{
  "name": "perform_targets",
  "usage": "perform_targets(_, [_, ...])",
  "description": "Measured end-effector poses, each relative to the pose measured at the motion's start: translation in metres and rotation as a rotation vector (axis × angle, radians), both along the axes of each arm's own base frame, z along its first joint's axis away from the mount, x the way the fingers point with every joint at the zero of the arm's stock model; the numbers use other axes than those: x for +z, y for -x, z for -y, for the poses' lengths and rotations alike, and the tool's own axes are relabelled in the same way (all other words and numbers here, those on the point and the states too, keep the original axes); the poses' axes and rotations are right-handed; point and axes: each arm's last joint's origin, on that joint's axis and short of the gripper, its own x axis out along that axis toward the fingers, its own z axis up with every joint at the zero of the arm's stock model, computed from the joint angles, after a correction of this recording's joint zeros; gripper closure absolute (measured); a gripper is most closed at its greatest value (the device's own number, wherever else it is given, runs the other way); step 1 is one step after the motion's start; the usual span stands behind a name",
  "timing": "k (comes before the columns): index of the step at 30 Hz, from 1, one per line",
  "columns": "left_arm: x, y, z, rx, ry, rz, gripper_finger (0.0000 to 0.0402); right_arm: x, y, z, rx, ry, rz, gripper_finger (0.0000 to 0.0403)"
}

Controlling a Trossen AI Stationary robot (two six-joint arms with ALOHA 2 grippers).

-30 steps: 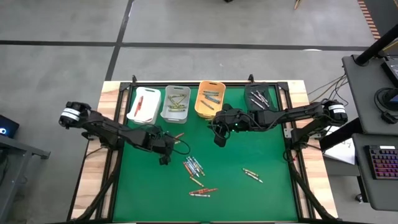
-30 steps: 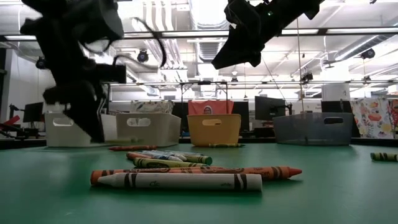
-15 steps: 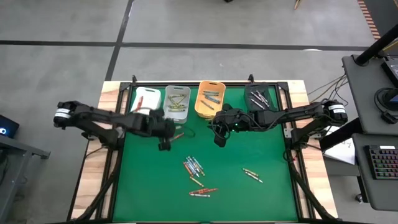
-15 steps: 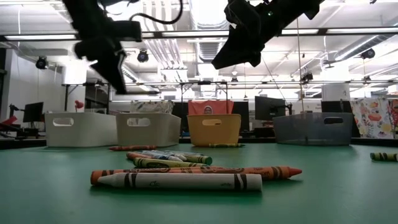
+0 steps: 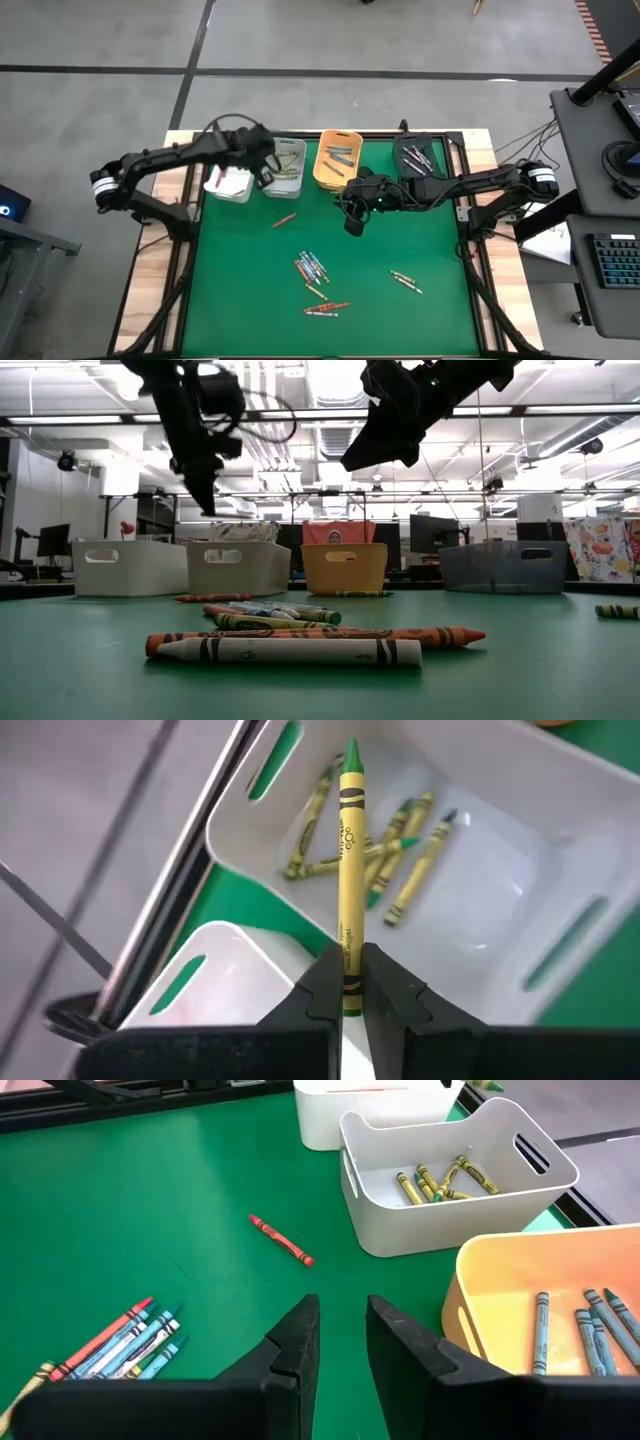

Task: Sort crayons
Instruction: Put the green crayon into the gray bin, then put the white crayon into the black bin

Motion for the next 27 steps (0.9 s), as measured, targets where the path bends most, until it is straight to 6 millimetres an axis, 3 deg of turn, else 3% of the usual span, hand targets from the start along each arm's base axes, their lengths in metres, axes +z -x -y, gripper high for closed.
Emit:
perform_targets(5, [-0.016,-0.004,-0.027,0.027,0.070,0.035,0.0402,0.000,0.000,0.000,0.004,0.007,-0.001,0.0335])
perform_targets(15, [-0.047,-0.021,-0.042,0.047,0.045,-0.077,0.0374,0.000,0.000,0.000,-0.001,-0.001,0.000,0.0323])
perform_targets(22, [-0.048,-0.023,-0.043,0.057,0.046,-0.070,0.0343,0.000,0.000,0.000,-0.011,-0.015,0.004,0.0324])
perform_targets(27, [-0.037,-0.022,-0.038,0.086,0.034,-0.012,0.0341,0.000,0.000,0.000,-0.016,-0.023,0.005,0.0332])
